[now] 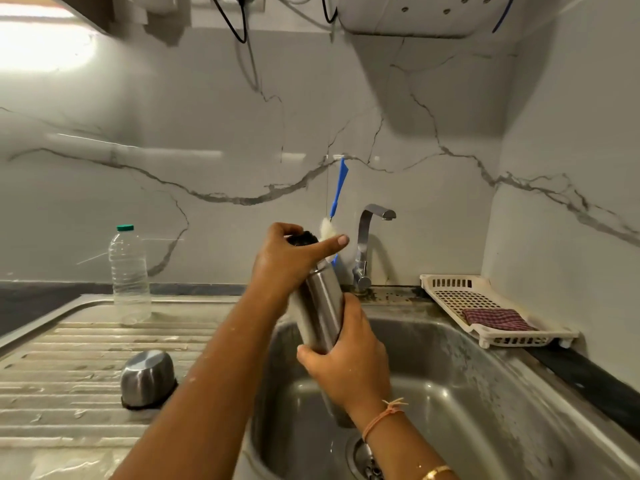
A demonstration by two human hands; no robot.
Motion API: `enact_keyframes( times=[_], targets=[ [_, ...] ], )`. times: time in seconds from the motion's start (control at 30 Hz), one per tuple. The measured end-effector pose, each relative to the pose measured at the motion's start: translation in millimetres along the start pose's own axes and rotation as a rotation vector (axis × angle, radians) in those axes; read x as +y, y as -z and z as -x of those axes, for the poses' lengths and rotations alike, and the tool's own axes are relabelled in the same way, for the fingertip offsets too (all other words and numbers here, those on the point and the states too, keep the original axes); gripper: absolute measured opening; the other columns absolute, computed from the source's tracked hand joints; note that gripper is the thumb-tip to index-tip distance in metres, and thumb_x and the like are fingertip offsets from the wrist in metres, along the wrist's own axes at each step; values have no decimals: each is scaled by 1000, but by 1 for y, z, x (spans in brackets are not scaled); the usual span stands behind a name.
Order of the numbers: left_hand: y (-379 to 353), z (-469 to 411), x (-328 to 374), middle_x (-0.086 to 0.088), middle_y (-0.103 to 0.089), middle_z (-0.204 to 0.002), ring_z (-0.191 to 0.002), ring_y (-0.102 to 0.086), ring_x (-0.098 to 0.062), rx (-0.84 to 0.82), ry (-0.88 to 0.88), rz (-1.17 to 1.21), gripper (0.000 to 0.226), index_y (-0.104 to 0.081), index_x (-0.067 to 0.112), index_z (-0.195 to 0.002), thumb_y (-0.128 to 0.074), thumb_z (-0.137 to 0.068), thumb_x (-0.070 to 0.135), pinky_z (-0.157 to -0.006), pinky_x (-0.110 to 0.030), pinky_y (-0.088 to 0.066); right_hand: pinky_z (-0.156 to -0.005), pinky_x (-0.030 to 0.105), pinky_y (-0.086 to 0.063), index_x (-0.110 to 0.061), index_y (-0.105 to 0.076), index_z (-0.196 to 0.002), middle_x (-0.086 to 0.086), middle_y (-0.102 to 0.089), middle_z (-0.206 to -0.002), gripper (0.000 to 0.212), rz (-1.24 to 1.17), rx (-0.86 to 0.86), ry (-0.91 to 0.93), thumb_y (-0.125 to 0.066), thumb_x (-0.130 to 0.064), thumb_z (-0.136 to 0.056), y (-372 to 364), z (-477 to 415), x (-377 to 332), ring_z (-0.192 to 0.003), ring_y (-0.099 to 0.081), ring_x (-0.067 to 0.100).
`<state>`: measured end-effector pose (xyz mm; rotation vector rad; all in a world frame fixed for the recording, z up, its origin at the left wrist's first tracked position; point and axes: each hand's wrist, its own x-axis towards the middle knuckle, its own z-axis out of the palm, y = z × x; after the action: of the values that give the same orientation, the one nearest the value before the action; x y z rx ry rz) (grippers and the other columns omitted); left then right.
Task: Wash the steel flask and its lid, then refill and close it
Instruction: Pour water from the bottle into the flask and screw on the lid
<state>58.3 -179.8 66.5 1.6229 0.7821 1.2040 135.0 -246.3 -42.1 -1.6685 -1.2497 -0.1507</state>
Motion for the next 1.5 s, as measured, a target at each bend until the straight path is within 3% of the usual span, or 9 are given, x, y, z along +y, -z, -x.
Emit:
enact_keyframes(
  times=[0.1,0.3,0.5,0.57,0.73,1.03,1.3,1.4,1.5],
  targets=[
    [-6,2,-3,7,-60,-91,-83,-58,-11,107,-94,20,42,-56,24,-101,-83,-69,28,-63,-20,-47,-84,30,-55,-32,-35,-132,-11,-59,-109,82,-234,-133,-38,-79,-39,-63,1,-1,2,-93,-62,9],
    [40,-12,-14,-2,-70,-88,-87,-66,-18,-486,-104,416,36,-58,19,-94,-70,-64,2,-73,-31,-56,-85,34,-56,-33,-40,-127,-8,-60,-110,84,-506,-409,-13,-82,-32,-54,10,-7,4,-96,-62,10],
    [6,-6,-9,5,-59,-95,-83,-58,-10,48,72,173,51,-54,23,-109,-83,-67,29,-68,-25,-49,-84,26,-50,-27,-25,-141,-5,-50,-124,85,269,-57,71,-65,-57,-73,10,1,-6,-103,-60,17],
    [-3,-1,-8,9,-57,-91,-81,-57,-7,176,15,145,50,-54,25,-106,-83,-67,35,-68,-23,-49,-83,25,-50,-26,-23,-142,-5,-50,-124,86,246,-48,63,-66,-55,-73,11,3,-5,-101,-60,17],
    [13,-3,-3,1,-64,-88,-74,-62,-13,-38,-74,58,23,-64,23,-88,-79,-73,15,-62,-27,-52,-84,35,-56,-35,-30,-131,-12,-58,-106,90,-174,-239,-17,-81,-45,-59,9,-1,0,-90,-63,10],
    [4,0,-11,-1,-63,-107,-96,-63,-20,2,61,197,57,-56,27,-114,-82,-65,39,-80,-35,-54,-82,30,-54,-28,-25,-135,-6,-58,-114,86,133,-97,38,-70,-57,-67,10,3,-2,-94,-63,17],
    [17,-3,-11,-5,-67,-89,-77,-65,-18,-79,-61,122,18,-64,23,-84,-76,-75,13,-66,-30,-53,-87,36,-54,-31,-26,-131,-8,-59,-110,90,-19,-197,17,-78,-52,-61,7,1,0,-92,-63,15],
    [20,2,-17,-1,-67,-103,-90,-65,-16,-194,-62,310,31,-61,23,-104,-73,-75,21,-71,-28,-53,-85,38,-54,-30,-25,-132,-4,-60,-114,88,61,-163,16,-74,-55,-63,8,0,0,-94,-64,19],
    [16,10,-29,-6,-46,-141,-124,-48,-22,-219,104,384,54,-42,25,-132,-49,-86,50,-102,-41,-41,-84,36,-53,-23,-26,-137,1,-58,-119,86,228,-64,-22,-70,-53,-69,8,1,1,-99,-63,25]
  ],
)
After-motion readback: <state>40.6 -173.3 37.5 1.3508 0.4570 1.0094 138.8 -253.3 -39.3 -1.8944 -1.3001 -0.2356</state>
